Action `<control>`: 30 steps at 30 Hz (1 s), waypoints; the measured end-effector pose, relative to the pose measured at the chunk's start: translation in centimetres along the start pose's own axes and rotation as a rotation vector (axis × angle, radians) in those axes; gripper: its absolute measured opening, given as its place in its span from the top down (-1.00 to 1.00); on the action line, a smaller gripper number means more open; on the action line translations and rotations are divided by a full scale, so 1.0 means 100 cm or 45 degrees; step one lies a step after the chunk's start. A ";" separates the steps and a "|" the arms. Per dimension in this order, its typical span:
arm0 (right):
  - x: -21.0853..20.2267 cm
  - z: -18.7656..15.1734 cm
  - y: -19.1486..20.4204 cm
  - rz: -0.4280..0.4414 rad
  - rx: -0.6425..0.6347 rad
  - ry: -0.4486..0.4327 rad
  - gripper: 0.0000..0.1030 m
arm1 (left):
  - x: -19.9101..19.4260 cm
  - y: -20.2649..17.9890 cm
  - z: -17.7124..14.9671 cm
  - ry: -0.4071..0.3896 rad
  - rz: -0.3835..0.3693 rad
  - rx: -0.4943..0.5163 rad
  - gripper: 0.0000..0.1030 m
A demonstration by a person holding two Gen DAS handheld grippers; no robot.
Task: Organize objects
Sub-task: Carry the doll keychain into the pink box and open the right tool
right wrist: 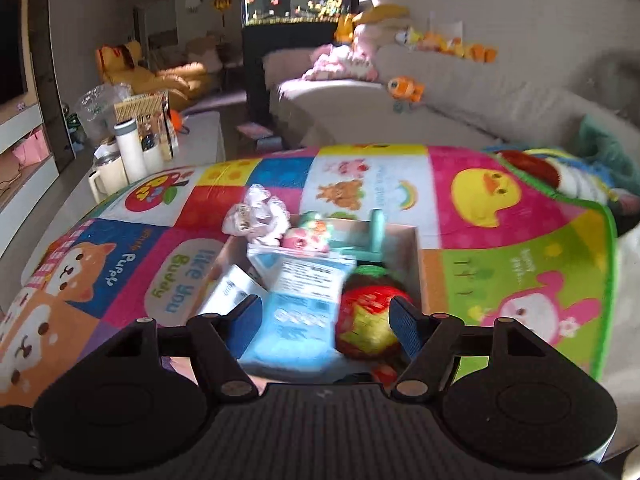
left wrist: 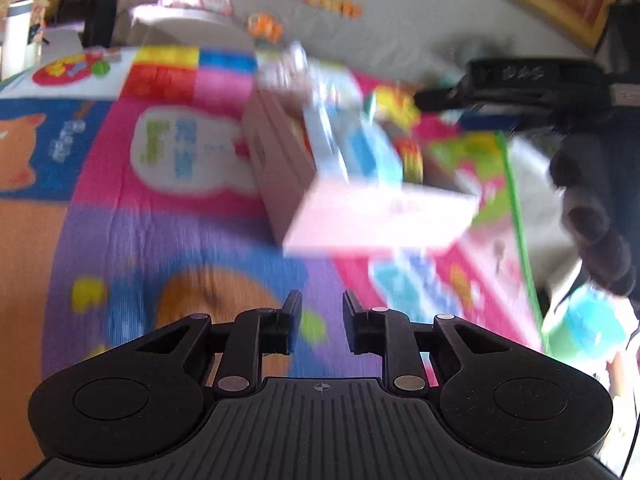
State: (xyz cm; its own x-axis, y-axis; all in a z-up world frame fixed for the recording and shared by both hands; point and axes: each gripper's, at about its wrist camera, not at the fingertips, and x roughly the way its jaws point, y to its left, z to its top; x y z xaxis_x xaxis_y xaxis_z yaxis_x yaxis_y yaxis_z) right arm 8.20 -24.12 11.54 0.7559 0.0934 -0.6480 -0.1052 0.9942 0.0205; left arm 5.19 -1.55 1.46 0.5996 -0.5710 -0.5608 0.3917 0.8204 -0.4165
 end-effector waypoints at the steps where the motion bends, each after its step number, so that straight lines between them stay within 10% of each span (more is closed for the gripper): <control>1: 0.008 0.010 0.006 0.003 0.002 0.013 -0.37 | 0.000 0.007 0.002 -0.059 -0.026 -0.038 0.53; 6: 0.059 0.065 0.043 -0.003 -0.009 0.061 -0.28 | -0.005 0.036 0.002 -0.234 -0.154 -0.185 0.53; 10: 0.113 0.085 0.083 -0.113 -0.171 0.092 0.28 | 0.002 0.047 0.002 -0.210 -0.116 -0.227 0.53; 15: 0.159 0.085 0.088 -0.186 -0.190 0.257 0.51 | -0.002 0.049 0.001 -0.219 -0.142 -0.228 0.53; 30: 0.170 0.055 0.053 -0.071 -0.033 0.370 0.35 | 0.004 0.050 -0.001 -0.164 -0.101 -0.236 0.53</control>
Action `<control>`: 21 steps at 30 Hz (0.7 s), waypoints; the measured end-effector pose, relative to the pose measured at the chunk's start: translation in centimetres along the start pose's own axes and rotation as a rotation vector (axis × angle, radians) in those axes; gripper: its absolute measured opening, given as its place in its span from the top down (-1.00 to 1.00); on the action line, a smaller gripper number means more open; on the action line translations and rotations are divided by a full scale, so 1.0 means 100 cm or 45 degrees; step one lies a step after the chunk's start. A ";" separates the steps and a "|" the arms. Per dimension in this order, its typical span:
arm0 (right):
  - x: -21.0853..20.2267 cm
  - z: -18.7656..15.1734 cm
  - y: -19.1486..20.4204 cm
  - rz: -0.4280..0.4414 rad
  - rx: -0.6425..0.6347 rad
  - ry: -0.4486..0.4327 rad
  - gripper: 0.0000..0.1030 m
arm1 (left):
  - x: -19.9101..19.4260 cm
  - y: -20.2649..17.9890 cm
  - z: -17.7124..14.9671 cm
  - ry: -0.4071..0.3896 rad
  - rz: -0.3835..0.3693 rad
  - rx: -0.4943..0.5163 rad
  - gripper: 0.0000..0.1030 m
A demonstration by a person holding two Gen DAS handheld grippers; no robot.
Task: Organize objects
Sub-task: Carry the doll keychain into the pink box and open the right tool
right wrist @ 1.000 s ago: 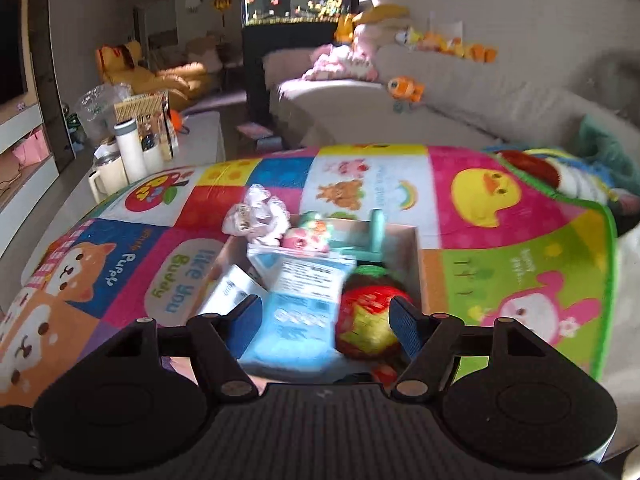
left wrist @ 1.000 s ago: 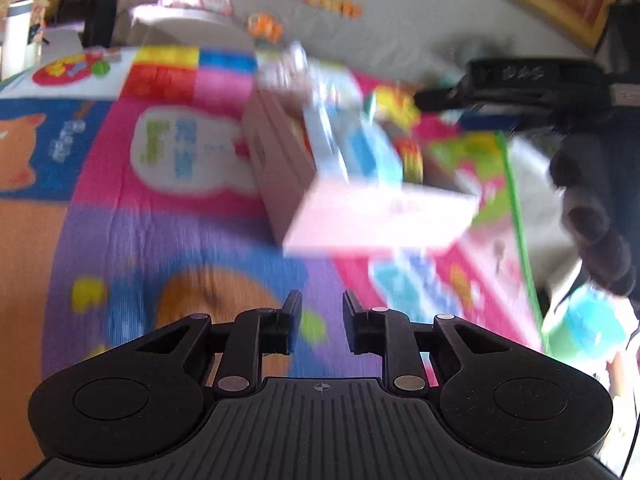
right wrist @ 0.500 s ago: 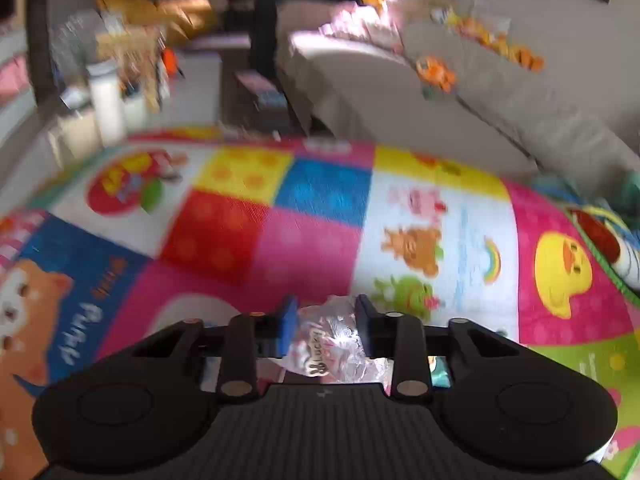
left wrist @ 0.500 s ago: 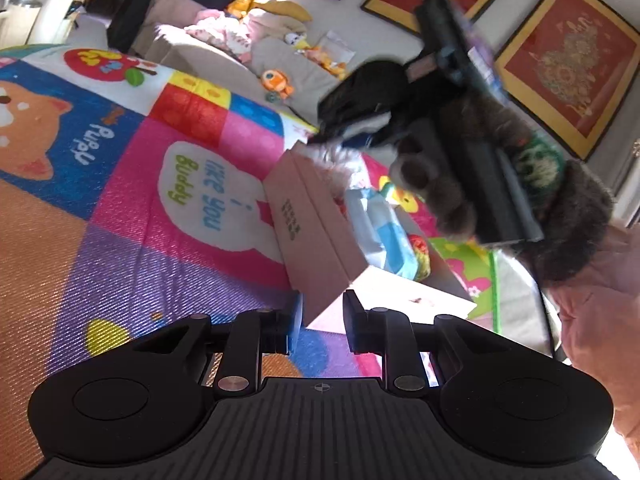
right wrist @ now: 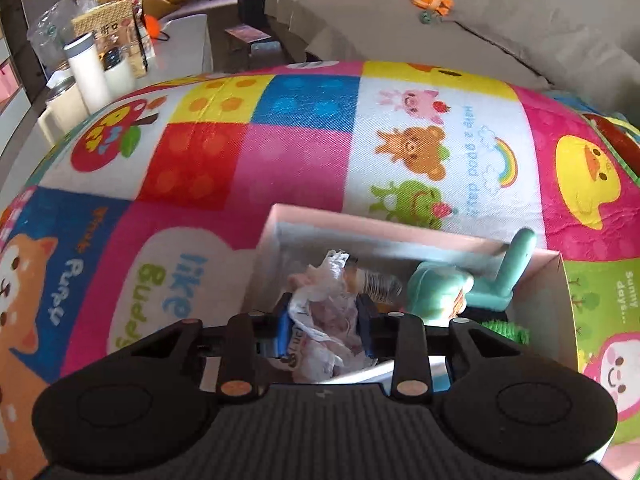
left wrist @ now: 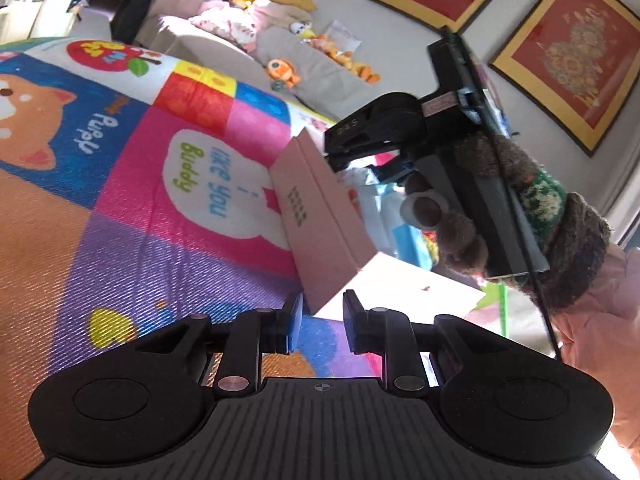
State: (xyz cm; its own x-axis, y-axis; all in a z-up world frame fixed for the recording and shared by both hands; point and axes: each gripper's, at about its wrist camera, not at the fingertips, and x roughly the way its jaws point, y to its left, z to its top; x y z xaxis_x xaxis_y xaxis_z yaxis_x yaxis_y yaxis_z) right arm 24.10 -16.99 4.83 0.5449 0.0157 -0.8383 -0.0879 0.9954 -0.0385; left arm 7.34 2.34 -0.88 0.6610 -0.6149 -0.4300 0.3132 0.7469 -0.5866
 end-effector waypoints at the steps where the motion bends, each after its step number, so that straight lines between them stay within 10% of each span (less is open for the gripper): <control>1: -0.001 -0.001 -0.001 0.011 -0.001 -0.003 0.32 | 0.001 0.001 0.000 0.005 0.007 -0.004 0.53; 11: -0.058 -0.007 -0.037 0.156 0.174 -0.198 -0.07 | 0.004 0.003 -0.002 0.026 0.041 0.000 0.53; 21: -0.022 -0.015 -0.014 0.133 0.091 -0.064 0.33 | 0.002 0.002 -0.002 0.009 0.003 -0.017 0.53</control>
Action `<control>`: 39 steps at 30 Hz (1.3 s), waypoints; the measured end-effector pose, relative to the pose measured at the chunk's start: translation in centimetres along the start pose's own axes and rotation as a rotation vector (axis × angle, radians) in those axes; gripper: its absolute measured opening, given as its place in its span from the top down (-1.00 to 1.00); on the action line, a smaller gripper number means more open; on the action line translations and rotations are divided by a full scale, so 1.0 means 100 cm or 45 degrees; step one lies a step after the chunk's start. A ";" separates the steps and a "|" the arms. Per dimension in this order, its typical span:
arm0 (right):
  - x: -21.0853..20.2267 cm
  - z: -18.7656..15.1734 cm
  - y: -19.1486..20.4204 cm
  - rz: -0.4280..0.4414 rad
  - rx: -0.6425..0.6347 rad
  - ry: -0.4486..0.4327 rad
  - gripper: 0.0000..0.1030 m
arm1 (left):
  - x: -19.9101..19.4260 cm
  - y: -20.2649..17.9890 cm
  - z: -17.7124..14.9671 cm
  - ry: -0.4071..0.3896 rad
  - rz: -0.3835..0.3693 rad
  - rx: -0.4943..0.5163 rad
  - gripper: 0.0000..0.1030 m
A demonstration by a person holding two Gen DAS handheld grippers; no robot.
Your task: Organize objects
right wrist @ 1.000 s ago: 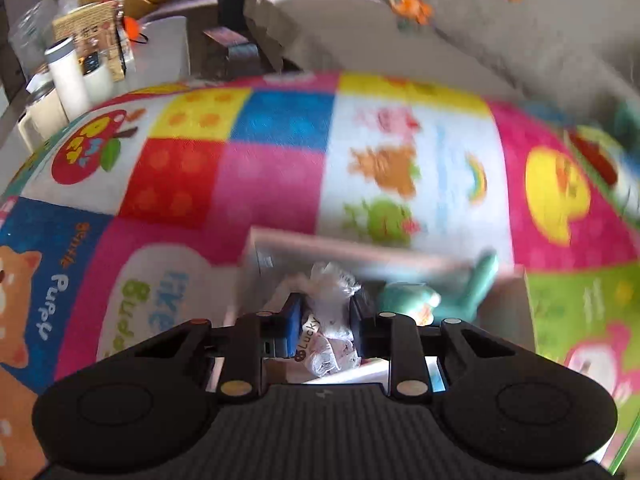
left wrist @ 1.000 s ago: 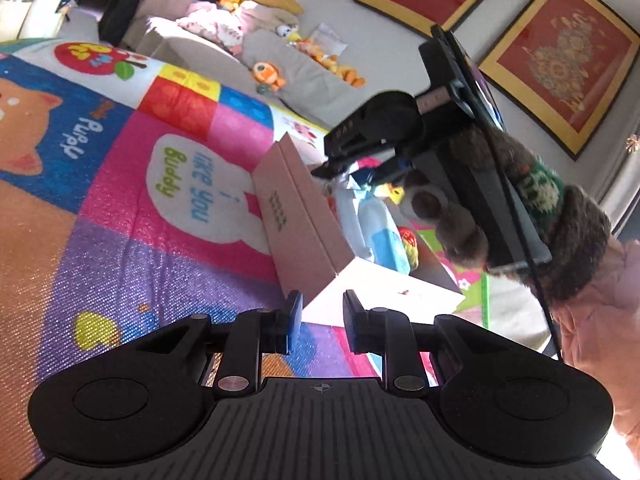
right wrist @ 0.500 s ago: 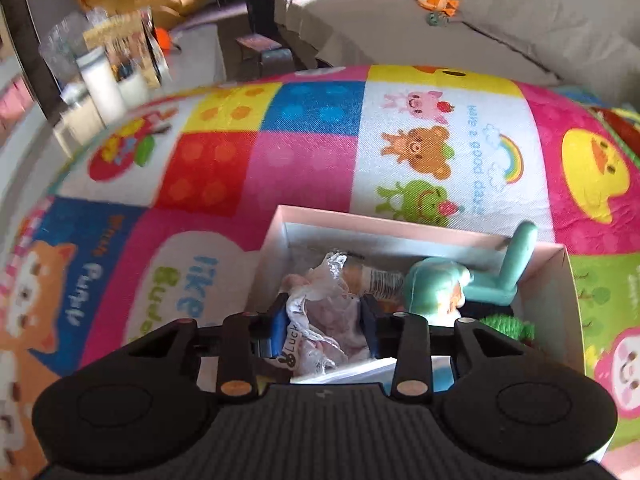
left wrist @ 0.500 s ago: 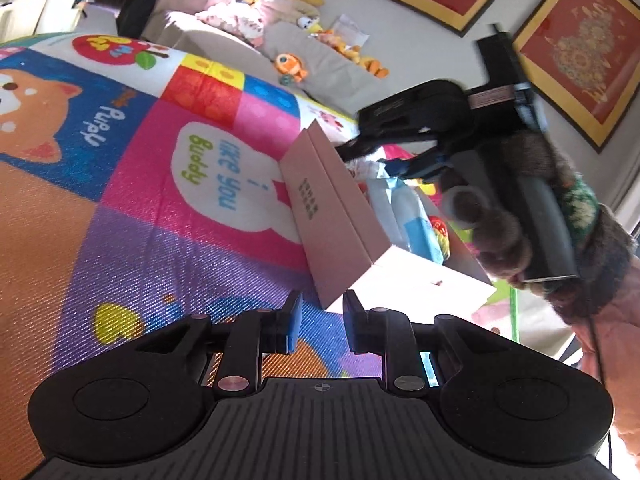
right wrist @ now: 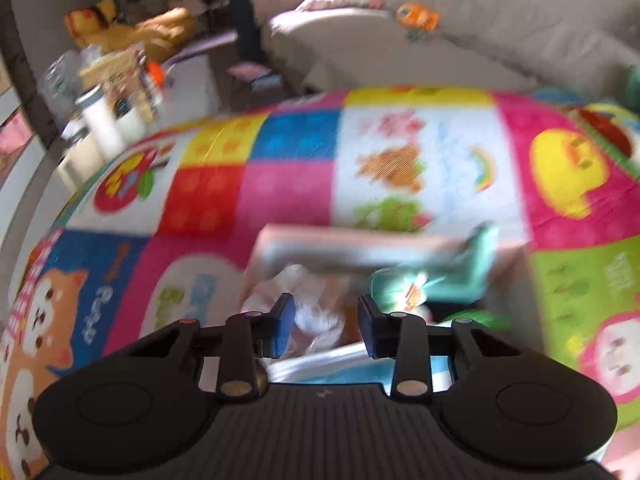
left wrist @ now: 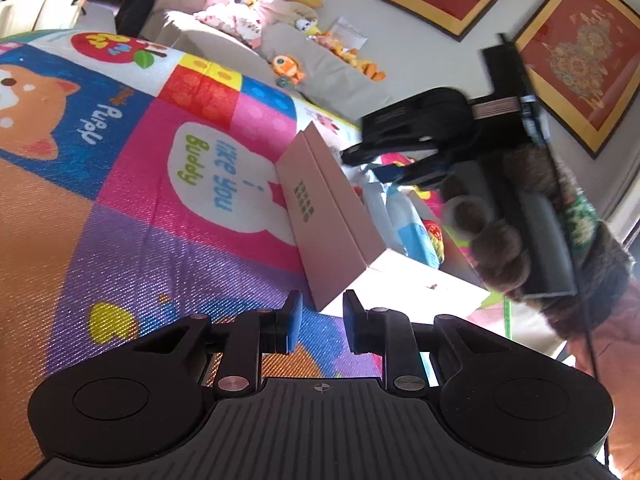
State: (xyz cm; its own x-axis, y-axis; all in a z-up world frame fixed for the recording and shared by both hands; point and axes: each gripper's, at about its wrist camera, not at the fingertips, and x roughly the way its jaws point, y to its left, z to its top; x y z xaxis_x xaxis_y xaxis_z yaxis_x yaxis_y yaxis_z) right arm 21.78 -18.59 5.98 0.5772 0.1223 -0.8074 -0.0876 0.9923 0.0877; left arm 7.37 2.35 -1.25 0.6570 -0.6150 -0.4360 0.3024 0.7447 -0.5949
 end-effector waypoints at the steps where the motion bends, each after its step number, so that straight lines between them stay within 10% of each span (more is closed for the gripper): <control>1: 0.007 -0.003 0.005 -0.026 -0.016 0.022 0.33 | 0.000 0.000 0.000 0.002 0.002 -0.002 0.53; 21: -0.087 -0.043 -0.011 -0.049 -0.195 -0.219 0.10 | -0.011 -0.018 0.031 -0.066 0.057 -0.010 0.53; 31: -0.140 -0.138 -0.095 -0.135 -0.200 -0.396 -0.14 | 0.054 -0.066 0.071 0.165 0.280 0.139 0.52; 39: -0.105 -0.182 -0.097 -0.177 -0.284 -0.330 -0.12 | 0.058 -0.062 0.060 0.138 0.596 0.248 -0.88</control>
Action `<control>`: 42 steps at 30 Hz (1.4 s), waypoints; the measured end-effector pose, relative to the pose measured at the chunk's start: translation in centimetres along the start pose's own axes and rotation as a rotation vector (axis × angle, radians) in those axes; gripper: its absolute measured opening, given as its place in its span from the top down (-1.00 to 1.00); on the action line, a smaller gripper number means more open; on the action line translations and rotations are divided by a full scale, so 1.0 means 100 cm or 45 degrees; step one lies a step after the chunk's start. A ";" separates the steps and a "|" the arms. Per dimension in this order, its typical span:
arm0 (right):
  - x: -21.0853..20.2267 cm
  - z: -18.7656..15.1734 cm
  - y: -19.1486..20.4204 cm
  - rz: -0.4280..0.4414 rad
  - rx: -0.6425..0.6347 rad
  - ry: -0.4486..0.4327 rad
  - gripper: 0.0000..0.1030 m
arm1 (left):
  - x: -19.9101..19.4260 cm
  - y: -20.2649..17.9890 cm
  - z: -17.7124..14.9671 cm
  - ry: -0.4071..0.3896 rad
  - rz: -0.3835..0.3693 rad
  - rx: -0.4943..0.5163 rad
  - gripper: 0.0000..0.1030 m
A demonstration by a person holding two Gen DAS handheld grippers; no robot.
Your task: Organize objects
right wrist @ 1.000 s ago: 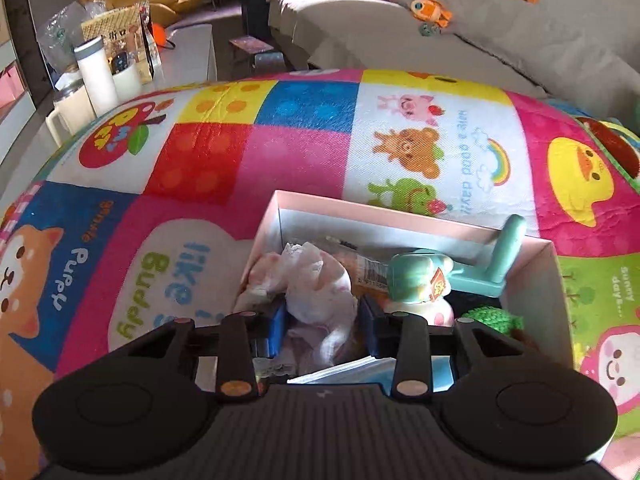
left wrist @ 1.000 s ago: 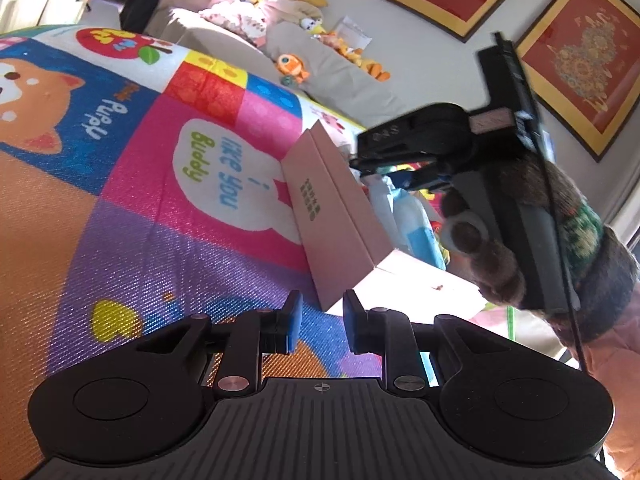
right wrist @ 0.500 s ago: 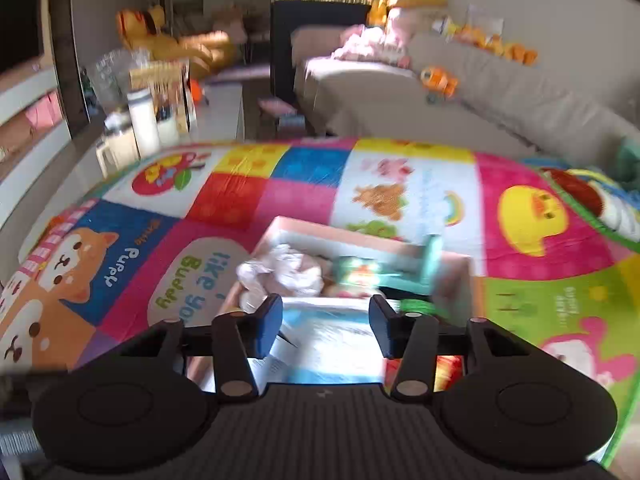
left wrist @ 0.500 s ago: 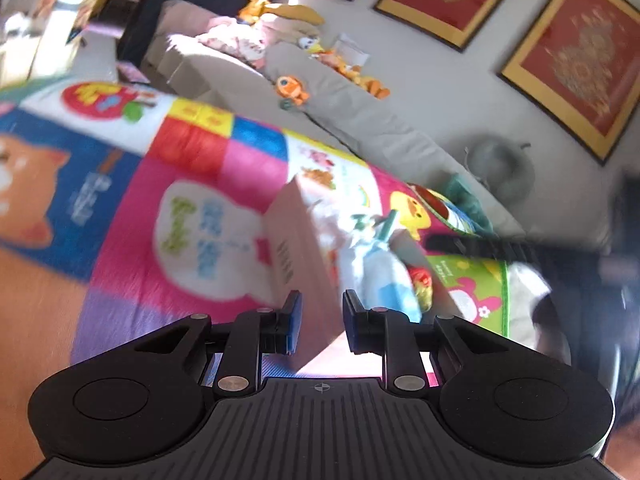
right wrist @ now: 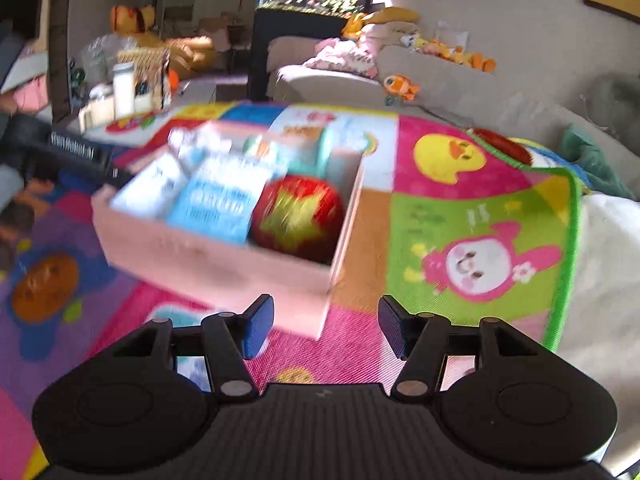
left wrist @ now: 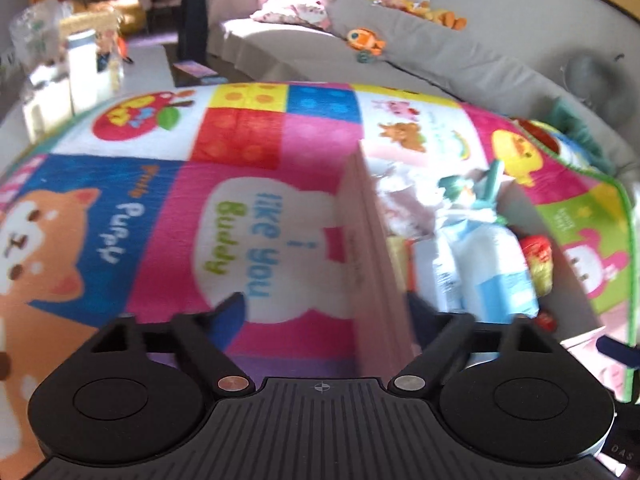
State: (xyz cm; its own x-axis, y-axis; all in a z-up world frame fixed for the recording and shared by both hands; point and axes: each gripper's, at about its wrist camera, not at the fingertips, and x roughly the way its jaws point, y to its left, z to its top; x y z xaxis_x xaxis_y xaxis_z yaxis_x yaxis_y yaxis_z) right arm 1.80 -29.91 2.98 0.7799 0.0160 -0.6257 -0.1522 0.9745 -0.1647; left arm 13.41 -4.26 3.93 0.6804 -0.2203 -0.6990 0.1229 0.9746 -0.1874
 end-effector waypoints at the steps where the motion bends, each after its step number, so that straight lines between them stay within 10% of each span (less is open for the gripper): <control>1: 0.003 -0.002 0.005 -0.002 -0.016 -0.007 -0.12 | -0.001 0.004 -0.002 -0.007 0.001 0.005 -0.90; 20: 0.051 0.051 0.128 0.126 -0.173 -0.045 -0.12 | -0.033 0.125 -0.004 -0.240 0.123 -0.133 -0.96; 23: 0.047 0.047 0.129 0.108 -0.144 -0.008 -0.20 | -0.041 0.125 -0.007 -0.247 0.096 -0.152 -0.93; 28: 0.009 0.013 0.117 0.113 -0.021 -0.024 -1.00 | -0.091 0.108 -0.042 -0.319 -0.017 -0.121 -0.93; 34: -0.017 -0.033 0.117 0.077 0.163 0.079 -1.00 | -0.096 0.055 -0.108 -0.182 -0.058 0.019 -0.93; 42: -0.014 -0.042 0.101 -0.055 0.335 0.100 -1.00 | -0.071 0.021 -0.127 -0.140 0.162 0.199 -0.94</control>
State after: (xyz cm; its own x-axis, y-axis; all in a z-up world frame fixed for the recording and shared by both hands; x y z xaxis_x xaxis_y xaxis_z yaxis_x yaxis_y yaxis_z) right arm -3.41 -21.06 -1.01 0.7312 -0.0341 -0.6813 0.0510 0.9987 0.0047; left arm -0.34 -1.20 -0.29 0.7711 -0.0974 -0.6292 0.1356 0.9907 0.0128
